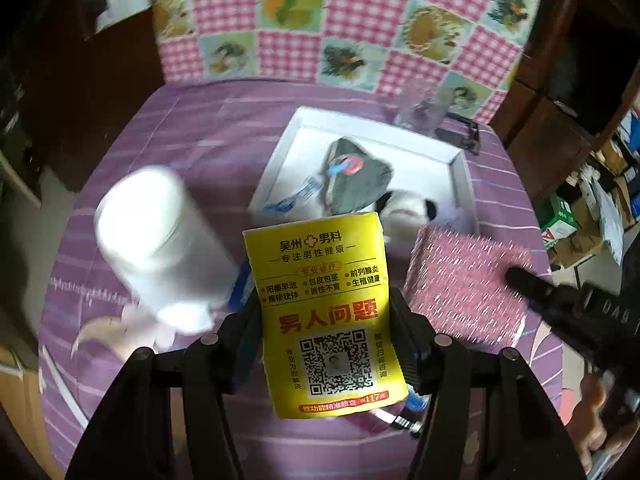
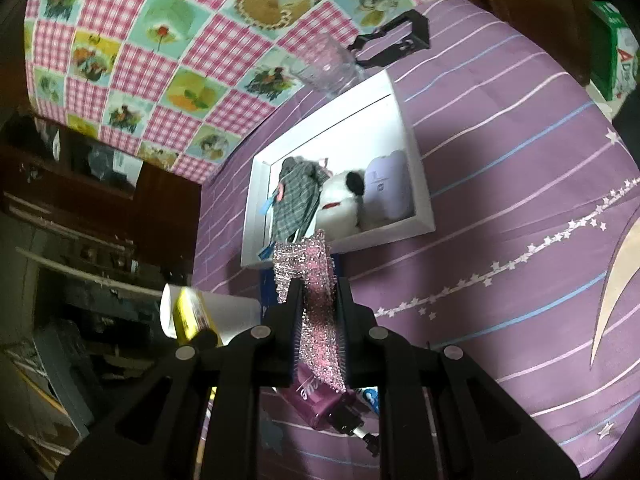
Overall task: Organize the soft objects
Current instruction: 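Carry the yellow leaflet and pink sponge over the white box with both grippers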
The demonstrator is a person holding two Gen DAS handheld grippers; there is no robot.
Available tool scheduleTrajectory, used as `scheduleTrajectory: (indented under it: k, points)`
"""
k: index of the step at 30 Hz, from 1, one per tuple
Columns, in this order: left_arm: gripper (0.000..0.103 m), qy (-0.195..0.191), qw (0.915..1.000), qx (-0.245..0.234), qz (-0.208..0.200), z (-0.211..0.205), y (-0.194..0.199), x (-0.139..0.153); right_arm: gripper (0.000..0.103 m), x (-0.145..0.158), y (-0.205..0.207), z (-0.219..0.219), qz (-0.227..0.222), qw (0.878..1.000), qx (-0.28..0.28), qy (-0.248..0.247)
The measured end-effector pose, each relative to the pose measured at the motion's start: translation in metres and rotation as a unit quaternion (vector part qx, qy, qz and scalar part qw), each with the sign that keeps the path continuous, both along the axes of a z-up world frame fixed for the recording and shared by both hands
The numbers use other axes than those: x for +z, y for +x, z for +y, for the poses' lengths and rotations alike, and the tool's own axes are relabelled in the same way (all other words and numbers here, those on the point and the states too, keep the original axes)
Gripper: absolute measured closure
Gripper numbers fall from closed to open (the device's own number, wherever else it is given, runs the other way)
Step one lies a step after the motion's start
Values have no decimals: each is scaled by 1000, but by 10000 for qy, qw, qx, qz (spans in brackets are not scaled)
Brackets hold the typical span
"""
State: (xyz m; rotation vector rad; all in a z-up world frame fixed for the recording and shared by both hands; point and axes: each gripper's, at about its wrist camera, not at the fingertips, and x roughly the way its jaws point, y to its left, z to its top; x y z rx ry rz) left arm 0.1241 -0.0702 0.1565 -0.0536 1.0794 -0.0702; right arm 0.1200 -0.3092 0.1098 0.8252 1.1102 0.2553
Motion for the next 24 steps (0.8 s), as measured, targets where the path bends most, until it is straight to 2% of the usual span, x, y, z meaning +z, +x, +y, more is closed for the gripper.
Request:
scheduleTrajectory:
  k: [3,11,17,21,24]
  points:
    - [45,62,9997,-183,-176,-18,14,8,86,-4,0,-7,65,9999,-140,5]
    - [45,-122,9974,-627,-334,-51,45,12,86,-8,-1,-22,177,9984,-519,-130]
    - [45,-361,9957,-850,-121,-49,67,-5,86,-17,8,-11,415,9961,-620,-461]
    - [45,-697,9922,-1006,242,-40,79,-22,86,-26,16,1,578,9952,-584,-535]
    - [45,-710,9940,-801,230,-28,85,-26,86,-26,18,8,611,9949,-570,-572]
